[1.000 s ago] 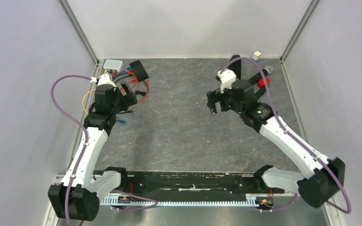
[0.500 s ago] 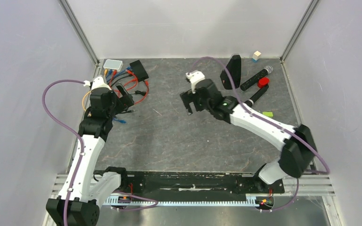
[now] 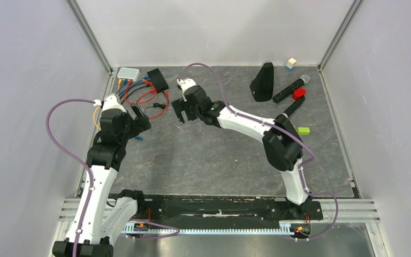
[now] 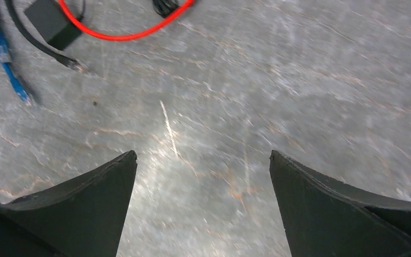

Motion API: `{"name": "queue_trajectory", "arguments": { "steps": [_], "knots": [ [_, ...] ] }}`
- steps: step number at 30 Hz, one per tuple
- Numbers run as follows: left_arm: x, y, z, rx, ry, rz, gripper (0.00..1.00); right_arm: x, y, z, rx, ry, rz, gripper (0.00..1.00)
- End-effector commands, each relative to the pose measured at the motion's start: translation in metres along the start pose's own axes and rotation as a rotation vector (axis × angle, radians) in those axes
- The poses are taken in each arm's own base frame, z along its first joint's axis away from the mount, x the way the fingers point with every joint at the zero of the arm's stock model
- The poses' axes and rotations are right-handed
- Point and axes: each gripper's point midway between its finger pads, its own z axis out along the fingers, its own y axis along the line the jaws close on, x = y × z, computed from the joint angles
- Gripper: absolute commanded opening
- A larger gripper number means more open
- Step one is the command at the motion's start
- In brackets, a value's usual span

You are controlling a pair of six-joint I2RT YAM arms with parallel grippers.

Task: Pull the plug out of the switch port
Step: Move the switch port to the center of the board.

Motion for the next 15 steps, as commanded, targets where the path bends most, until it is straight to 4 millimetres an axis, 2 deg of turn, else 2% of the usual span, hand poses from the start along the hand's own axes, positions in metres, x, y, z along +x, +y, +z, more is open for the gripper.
{"name": "queue_trajectory", "arguments": {
  "steps": [1, 5, 8, 11, 12, 15],
  "knots": [
    [-0.003, 0.009, -0.006, -0.025, -0.052, -0.017, 1.0, -0.027, 0.035, 0.03, -0.096, -0.086, 0.016, 0.94],
    [-0.005, 0.013, -0.01, -0.035, -0.106, -0.064, 1.0, -0.021, 0.064, 0.058, -0.209, -0.099, 0.043, 0.87],
    [-0.002, 0.009, -0.009, 0.003, -0.12, -0.072, 1.0, -0.01, 0.07, 0.066, -0.22, -0.069, 0.08, 0.88],
    [0.003, 0.004, -0.006, 0.028, -0.087, -0.054, 1.0, 0.003, 0.056, 0.053, -0.167, -0.067, 0.112, 0.91],
    [0.006, 0.003, -0.004, 0.029, -0.07, -0.051, 1.0, 0.014, 0.051, 0.044, -0.161, -0.055, 0.114, 0.91],
    [0.013, 0.002, 0.001, 0.026, -0.022, -0.046, 1.0, 0.018, 0.044, 0.013, -0.18, -0.091, 0.097, 0.93]
  ]
}}
